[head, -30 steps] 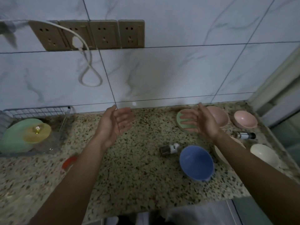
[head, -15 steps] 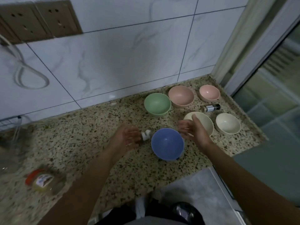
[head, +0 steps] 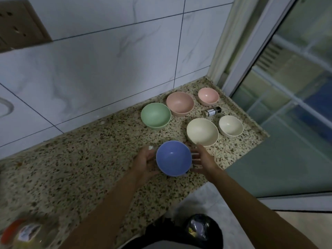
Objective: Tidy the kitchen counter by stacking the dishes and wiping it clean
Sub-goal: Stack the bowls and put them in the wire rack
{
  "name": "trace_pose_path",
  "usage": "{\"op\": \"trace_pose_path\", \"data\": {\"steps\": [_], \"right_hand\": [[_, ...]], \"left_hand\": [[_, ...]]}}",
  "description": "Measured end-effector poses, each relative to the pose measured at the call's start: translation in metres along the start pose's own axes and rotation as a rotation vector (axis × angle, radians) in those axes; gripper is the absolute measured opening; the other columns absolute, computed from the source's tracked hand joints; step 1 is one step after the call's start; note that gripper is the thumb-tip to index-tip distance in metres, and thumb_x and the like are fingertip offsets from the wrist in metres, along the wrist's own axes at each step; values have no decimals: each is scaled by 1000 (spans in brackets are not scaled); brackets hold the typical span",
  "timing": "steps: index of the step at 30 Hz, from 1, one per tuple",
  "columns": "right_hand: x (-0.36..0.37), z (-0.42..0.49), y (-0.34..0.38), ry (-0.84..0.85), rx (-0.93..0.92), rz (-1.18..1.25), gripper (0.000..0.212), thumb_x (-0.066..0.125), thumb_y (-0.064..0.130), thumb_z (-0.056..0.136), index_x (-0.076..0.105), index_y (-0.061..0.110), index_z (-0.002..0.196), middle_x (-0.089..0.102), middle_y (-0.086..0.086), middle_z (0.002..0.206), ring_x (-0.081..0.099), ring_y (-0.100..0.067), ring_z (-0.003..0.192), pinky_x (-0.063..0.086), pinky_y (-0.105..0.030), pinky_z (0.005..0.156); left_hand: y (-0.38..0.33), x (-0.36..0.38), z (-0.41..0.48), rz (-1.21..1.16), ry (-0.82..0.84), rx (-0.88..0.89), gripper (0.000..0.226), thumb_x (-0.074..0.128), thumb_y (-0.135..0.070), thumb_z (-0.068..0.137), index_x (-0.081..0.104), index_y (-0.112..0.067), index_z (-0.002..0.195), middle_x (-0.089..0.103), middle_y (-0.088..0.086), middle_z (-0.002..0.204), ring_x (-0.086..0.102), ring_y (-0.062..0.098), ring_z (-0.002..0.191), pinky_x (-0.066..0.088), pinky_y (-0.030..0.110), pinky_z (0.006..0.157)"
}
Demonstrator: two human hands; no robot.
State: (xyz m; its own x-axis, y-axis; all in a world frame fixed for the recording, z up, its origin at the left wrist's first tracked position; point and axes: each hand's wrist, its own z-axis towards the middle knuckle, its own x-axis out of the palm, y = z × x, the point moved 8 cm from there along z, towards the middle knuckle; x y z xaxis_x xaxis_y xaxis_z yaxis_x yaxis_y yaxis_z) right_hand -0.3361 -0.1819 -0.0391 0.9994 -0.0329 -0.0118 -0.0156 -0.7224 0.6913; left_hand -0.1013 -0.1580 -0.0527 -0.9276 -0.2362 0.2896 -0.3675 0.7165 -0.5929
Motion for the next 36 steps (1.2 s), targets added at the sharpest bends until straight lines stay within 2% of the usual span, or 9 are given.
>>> {"op": "trace_pose_path", "data": {"steps": [2, 4, 9, 13, 16, 21, 24, 27, 36], "right_hand": [[2, -4, -5, 0, 11, 25, 58, 36, 60, 105, 66, 13, 120, 67, -14, 118, 66, -30, 105, 56, -41, 74], [1, -7, -6, -17, 4, 44, 58, 38, 60, 104, 64, 13, 126, 67, -14, 121, 66, -31, 106, 56, -39, 69], [-6, -16, 7, -27, -61, 110, 60, 40, 61, 103, 69, 12, 122, 68, -14, 122, 65, -33, 112, 56, -44, 77], [-19, -22, 35, -25, -151, 142, 61, 40, 61, 103, 70, 12, 122, 68, -13, 120, 66, -31, 110, 54, -44, 77], [-36, -22, 58, -47, -204, 153, 61, 41, 63, 102, 71, 13, 121, 70, -11, 118, 68, -29, 109, 56, -45, 81], [-71, -13, 87, -83, -228, 196, 61, 43, 64, 101, 68, 14, 124, 69, -10, 116, 68, -29, 107, 58, -50, 88], [-96, -4, 93, -131, -222, 243, 62, 43, 62, 102, 65, 10, 126, 68, -13, 117, 68, -30, 104, 60, -48, 82], [-114, 5, 97, -166, -219, 241, 63, 41, 61, 103, 66, 6, 123, 69, -13, 117, 68, -31, 106, 59, -50, 87], [-123, 39, 71, -191, -130, 291, 57, 43, 59, 103, 70, 10, 118, 71, -12, 119, 68, -30, 108, 56, -43, 80]], "left_hand": [[2, 2, 4, 24, 26, -21, 55, 47, -61, 101, 68, -22, 133, 64, 2, 138, 62, 31, 122, 53, 61, 97], [0, 7, 1, 29, 41, -27, 59, 39, -60, 104, 68, -18, 133, 66, 4, 133, 64, 30, 117, 56, 53, 86], [-23, 13, 0, 84, 71, 25, 58, 37, -57, 106, 72, -16, 125, 66, 3, 125, 63, 29, 113, 56, 45, 79], [-54, 27, 5, 78, 133, 90, 63, 38, -65, 101, 72, -18, 126, 63, 7, 136, 60, 31, 124, 53, 59, 99], [-70, 51, 13, 93, 184, 114, 66, 37, -66, 100, 67, -17, 133, 59, 8, 142, 56, 33, 130, 48, 64, 104], [-91, 104, 25, 136, 250, 119, 70, 32, -67, 101, 63, -16, 137, 56, 9, 143, 58, 31, 127, 52, 60, 99], [-102, 134, 35, 211, 265, 123, 69, 34, -68, 101, 65, -18, 134, 58, 8, 142, 60, 31, 125, 55, 56, 94], [-104, 157, 52, 267, 279, 107, 70, 35, -69, 100, 63, -18, 137, 54, 7, 146, 58, 31, 128, 53, 59, 100], [-89, 170, 93, 359, 237, 20, 70, 36, -70, 100, 62, -17, 140, 53, 10, 146, 55, 30, 129, 56, 54, 94]]}}
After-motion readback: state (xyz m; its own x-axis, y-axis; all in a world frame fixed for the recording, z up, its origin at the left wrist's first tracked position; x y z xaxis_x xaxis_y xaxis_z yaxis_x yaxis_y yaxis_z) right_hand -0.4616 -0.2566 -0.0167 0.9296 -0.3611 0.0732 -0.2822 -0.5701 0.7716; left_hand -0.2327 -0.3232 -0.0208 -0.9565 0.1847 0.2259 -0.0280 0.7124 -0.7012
